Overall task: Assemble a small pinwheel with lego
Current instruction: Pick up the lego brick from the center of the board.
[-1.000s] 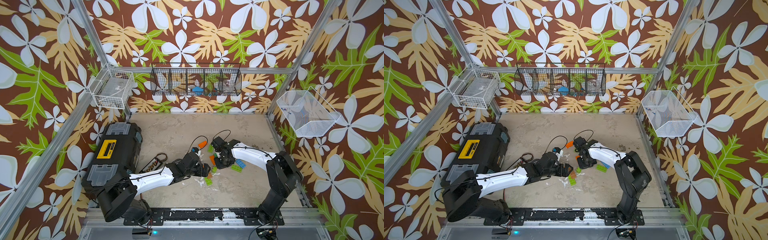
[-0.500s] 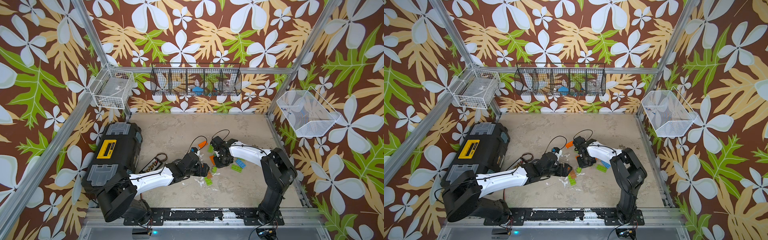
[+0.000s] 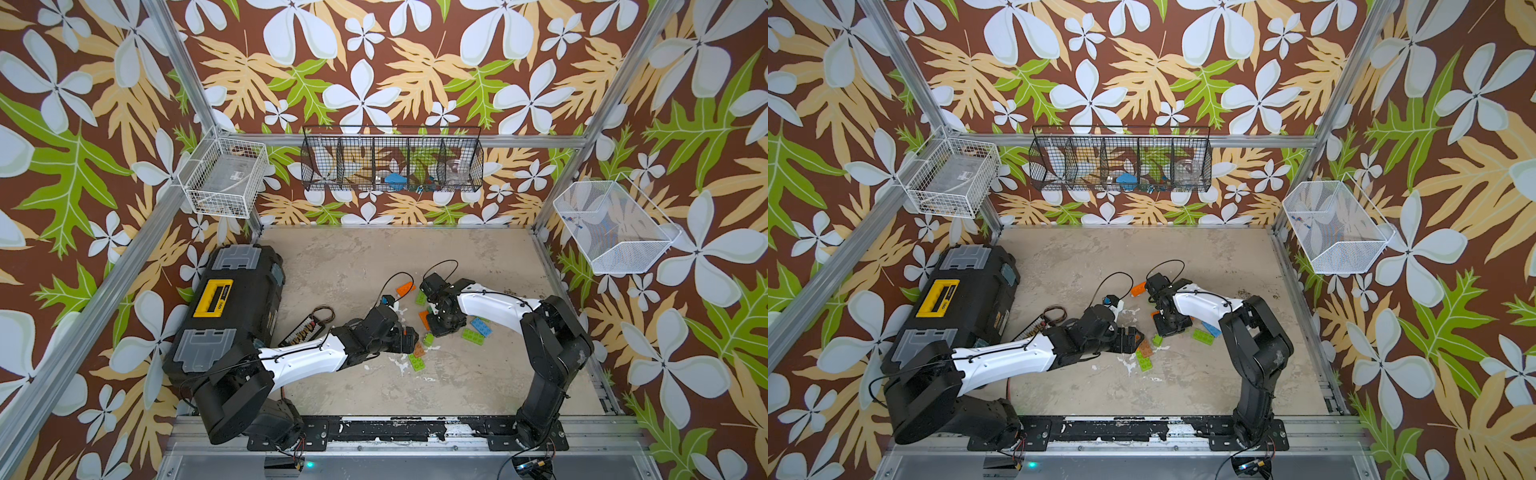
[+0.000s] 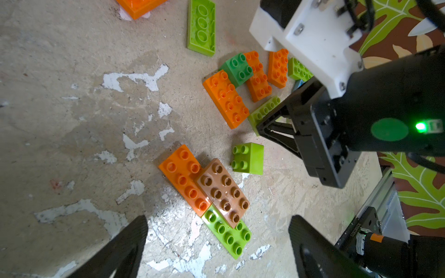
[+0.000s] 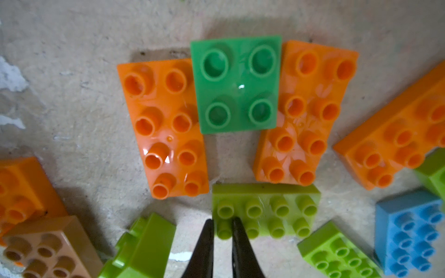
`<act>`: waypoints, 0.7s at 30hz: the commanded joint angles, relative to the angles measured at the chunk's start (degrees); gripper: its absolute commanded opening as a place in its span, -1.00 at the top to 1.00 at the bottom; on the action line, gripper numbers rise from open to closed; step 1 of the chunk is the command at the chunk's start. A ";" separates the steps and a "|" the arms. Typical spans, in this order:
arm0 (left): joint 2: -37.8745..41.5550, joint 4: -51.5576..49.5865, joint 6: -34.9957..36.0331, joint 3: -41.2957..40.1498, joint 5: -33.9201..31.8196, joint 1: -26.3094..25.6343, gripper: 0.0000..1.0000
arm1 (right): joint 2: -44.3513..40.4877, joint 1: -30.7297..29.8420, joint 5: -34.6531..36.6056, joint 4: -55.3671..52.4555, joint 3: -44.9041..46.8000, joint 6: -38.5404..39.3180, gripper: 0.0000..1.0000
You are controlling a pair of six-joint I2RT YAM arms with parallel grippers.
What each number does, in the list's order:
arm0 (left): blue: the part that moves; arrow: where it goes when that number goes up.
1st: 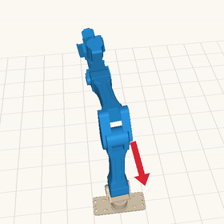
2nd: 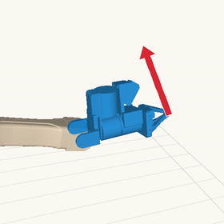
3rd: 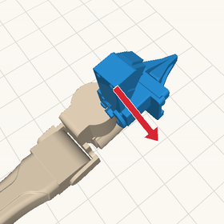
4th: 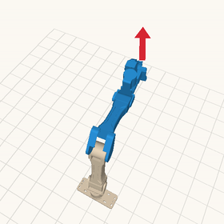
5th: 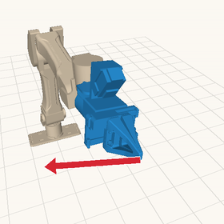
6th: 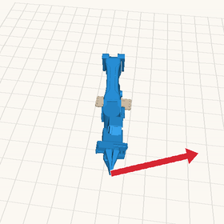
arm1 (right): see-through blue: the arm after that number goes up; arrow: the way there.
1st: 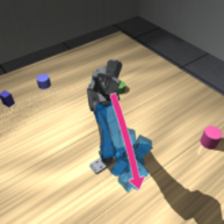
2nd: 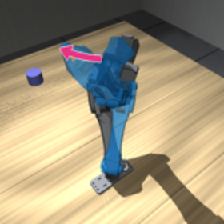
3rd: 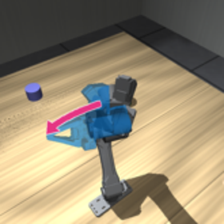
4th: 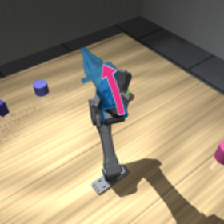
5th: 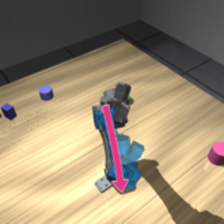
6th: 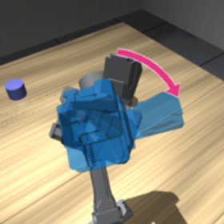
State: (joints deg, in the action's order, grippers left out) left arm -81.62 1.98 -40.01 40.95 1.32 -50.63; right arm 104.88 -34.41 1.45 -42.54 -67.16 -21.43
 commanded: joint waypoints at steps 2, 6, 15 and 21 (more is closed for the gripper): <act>0.32 -0.06 0.11 0.10 -0.37 0.03 -0.89 | 0.55 0.05 -0.90 -1.14 1.48 0.51 0.73; 0.13 0.02 0.02 0.18 -0.27 0.02 -0.89 | -0.21 0.03 -0.84 -1.14 2.11 0.38 0.75; 0.01 0.43 -0.35 0.82 -0.42 0.12 -0.89 | -3.34 0.04 1.17 -2.58 0.78 -0.32 0.73; 0.83 0.61 -0.98 0.26 -0.35 1.45 -0.90 | -5.45 0.05 2.27 -4.55 -1.14 -0.45 0.72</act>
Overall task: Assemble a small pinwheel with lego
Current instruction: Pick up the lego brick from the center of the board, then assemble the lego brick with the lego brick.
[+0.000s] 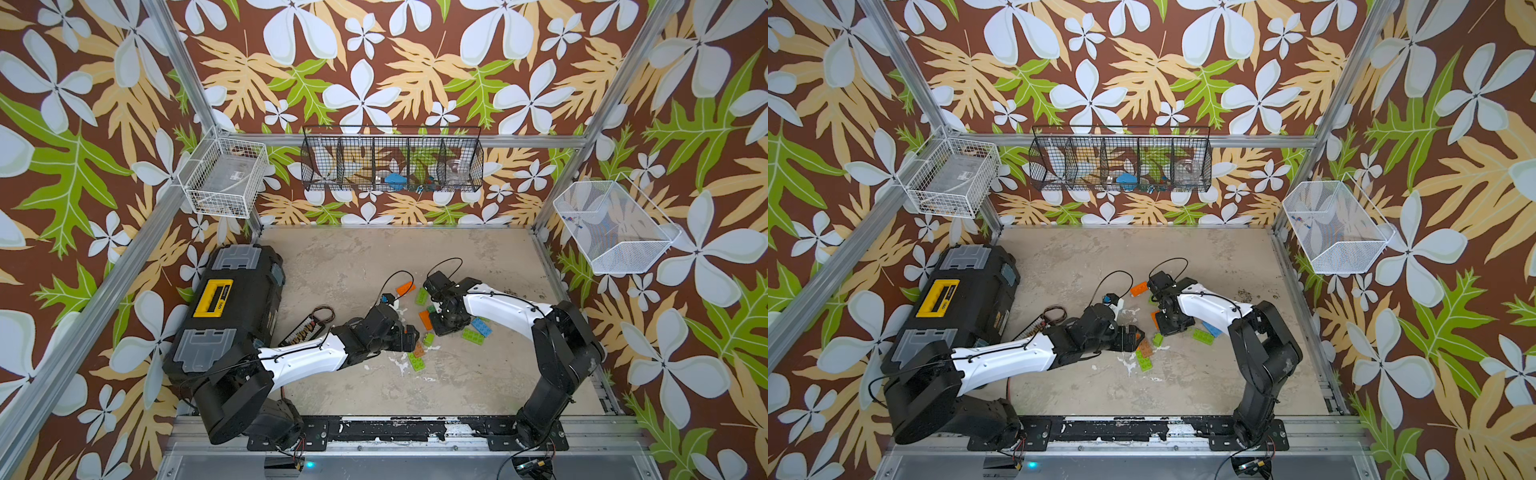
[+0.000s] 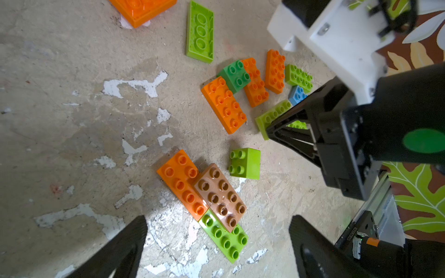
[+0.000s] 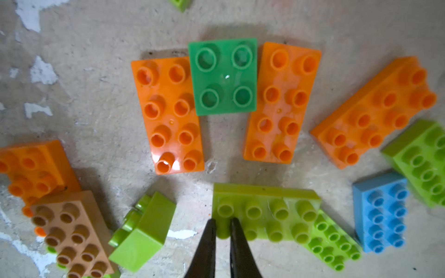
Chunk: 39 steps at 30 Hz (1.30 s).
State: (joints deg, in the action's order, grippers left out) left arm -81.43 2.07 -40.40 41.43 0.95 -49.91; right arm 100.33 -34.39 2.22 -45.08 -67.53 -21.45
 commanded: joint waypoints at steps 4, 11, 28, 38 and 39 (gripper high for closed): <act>2.77 2.05 -1.80 -2.70 2.21 4.39 -0.90 | -1.55 -0.22 1.91 -3.49 -3.99 -0.20 0.71; 9.13 3.28 -3.85 -8.94 6.07 13.28 -0.91 | 3.92 -5.67 1.36 -6.54 -15.22 0.01 0.71; 16.54 8.02 -7.67 -19.89 14.32 24.69 -0.90 | 13.32 -11.42 -4.65 -4.10 -19.01 -0.52 0.70; 16.47 8.26 -7.41 -19.80 14.67 24.69 -0.90 | 13.92 -12.00 -5.78 -3.22 -17.00 -0.65 0.70; 16.41 8.33 -7.50 -19.87 14.56 24.69 -0.90 | 14.01 -12.09 -5.81 -3.18 -16.94 -0.61 0.70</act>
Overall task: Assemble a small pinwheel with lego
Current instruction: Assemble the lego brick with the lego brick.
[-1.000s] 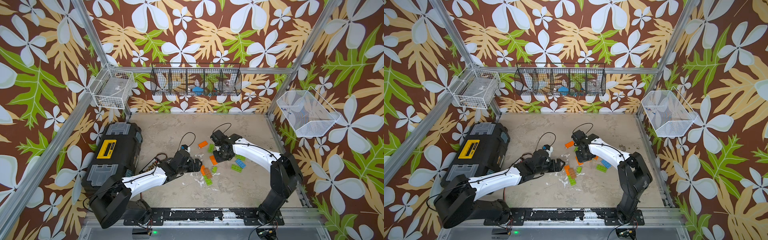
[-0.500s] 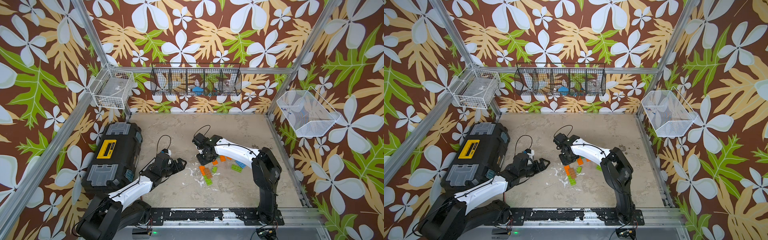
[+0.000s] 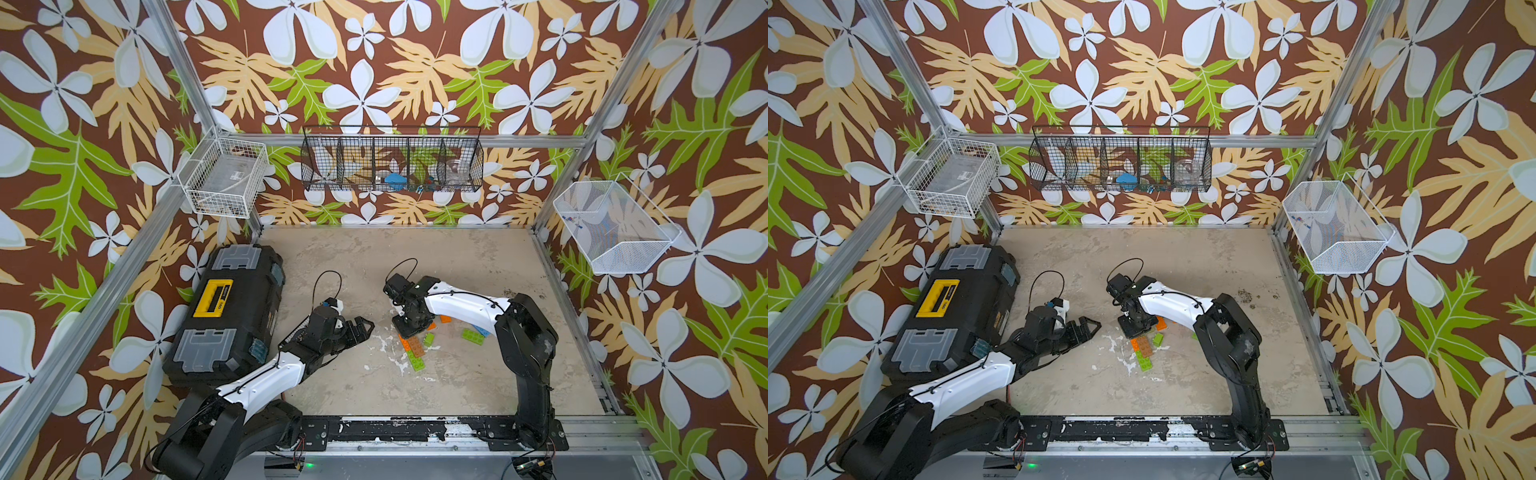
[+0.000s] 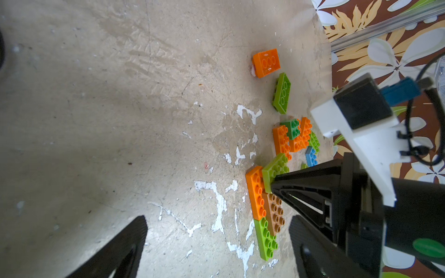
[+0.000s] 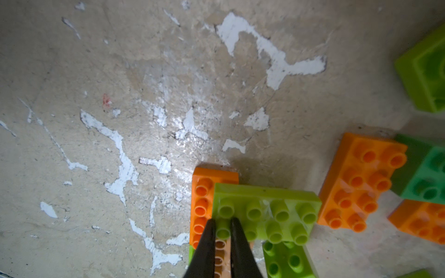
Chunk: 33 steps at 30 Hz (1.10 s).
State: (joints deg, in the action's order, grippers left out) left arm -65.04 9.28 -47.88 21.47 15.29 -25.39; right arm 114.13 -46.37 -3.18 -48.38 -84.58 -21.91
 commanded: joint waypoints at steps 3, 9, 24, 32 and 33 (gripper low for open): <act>0.14 1.09 -0.02 0.10 0.35 0.16 -0.90 | 0.61 -0.04 -0.33 0.04 0.37 -0.06 0.70; 0.00 1.09 -0.02 0.23 0.61 0.16 -0.90 | 1.16 -0.12 1.05 0.16 1.80 -0.07 0.70; 5.31 -4.31 9.82 4.52 -10.07 -15.13 -0.77 | 4.16 -0.66 3.00 -0.22 3.07 0.99 0.70; 17.47 -7.23 9.58 1.38 -18.03 -16.89 -0.74 | 6.74 -0.66 3.37 -0.38 3.45 1.32 0.69; 18.79 -7.75 9.63 1.29 -19.21 -16.89 -0.75 | 7.08 -0.69 3.43 -0.37 3.62 1.43 0.69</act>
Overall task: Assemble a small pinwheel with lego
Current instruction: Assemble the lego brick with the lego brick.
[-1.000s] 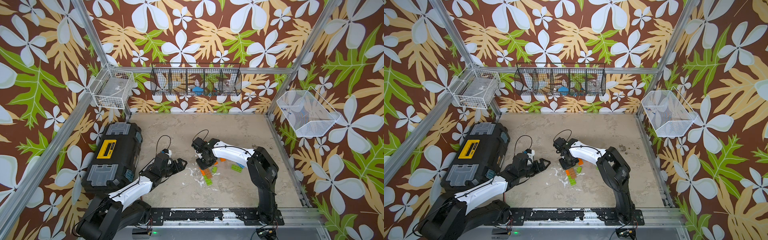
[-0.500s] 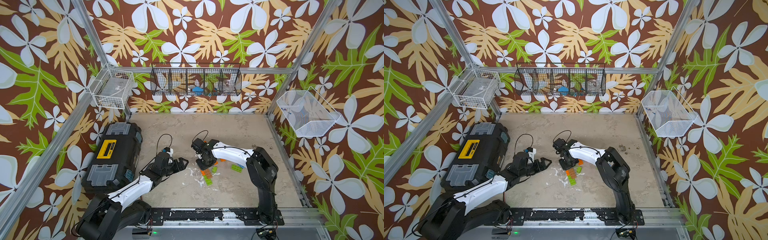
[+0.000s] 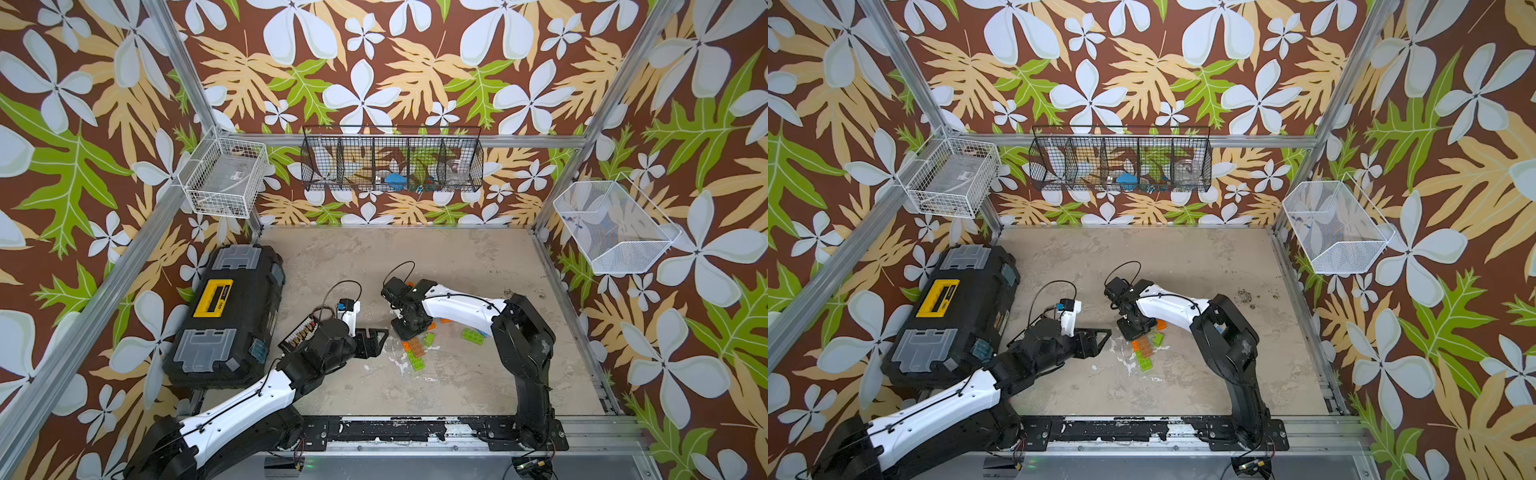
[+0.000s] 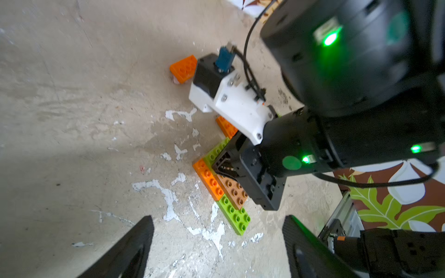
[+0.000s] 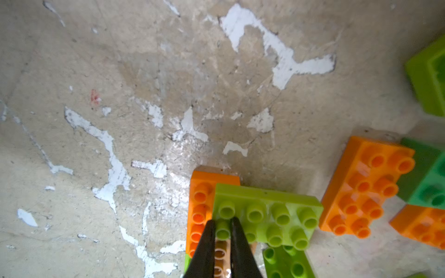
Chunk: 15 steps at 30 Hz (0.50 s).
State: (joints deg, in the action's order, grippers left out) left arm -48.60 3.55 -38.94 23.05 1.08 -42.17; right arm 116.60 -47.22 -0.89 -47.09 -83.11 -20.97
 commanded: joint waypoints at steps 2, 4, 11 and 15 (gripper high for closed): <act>4.07 -3.35 0.62 -0.31 -7.63 -0.06 -0.78 | 5.03 0.13 0.98 -1.55 2.25 0.66 0.69; 4.35 -4.45 0.69 0.10 -8.96 -0.02 -0.81 | 5.14 0.19 0.94 -1.73 2.04 0.74 0.69; 2.38 -4.08 -0.08 0.51 -7.81 -0.07 -0.82 | 2.12 0.19 0.89 -2.83 -2.68 0.32 0.70; 2.10 -3.83 -0.39 0.51 -7.57 -0.05 -0.82 | 2.18 0.17 -0.64 -3.29 -4.65 0.58 0.71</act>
State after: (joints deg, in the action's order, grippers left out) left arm -46.41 -0.19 -38.98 23.16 -6.39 -42.19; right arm 117.49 -47.18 -1.19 -50.94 -87.64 -20.60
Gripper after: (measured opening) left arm 0.907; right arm 0.146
